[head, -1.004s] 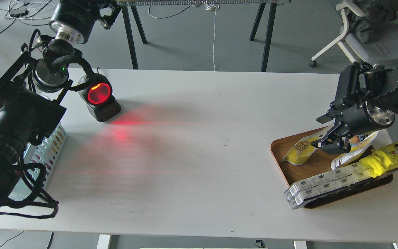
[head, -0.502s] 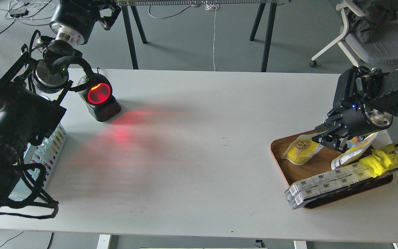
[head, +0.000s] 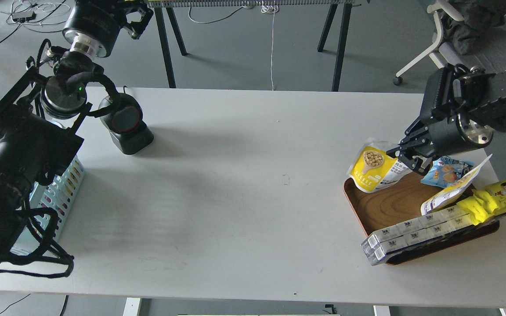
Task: Scan snack and place in basket
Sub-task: 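Grasp the yellow snack bag with the right gripper and lift it, then lower the bag onto the table in front of the scanner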
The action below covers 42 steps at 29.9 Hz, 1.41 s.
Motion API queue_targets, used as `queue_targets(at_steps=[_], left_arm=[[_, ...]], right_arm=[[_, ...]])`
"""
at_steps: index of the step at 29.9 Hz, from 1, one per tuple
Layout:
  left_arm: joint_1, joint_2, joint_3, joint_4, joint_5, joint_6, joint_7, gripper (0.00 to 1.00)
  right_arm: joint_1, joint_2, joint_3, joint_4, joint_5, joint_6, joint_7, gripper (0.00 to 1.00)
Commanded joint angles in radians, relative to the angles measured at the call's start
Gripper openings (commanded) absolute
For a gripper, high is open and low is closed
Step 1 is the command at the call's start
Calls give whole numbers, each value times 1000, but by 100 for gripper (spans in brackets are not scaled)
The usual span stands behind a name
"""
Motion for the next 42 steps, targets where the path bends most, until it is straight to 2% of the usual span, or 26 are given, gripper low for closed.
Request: queue_targets(at_steps=[1,5,14,22,33,42], left_arm=[[-1,0,1,-1,0,2,0,100],[-1,-2,3,-1,0,2,0,100],[-1,3,3,-1,0,0,1,100],[1,4,3,2,1,-6,1,100],[2,4,3,5,1,-9,0,100],[5,13,3,5,1,-11,1,100]], right_arm=[[78,32,3,53,79,0,0,0],[124,127,31,66,171,0,0,0],[104,346,72,56,297,-12,0,0],[42,521,72,-75,318,-23,0,0],[-66,658,72,-218,318,-35,0,0],[-104,690,66,-263,318,-35,0,0]])
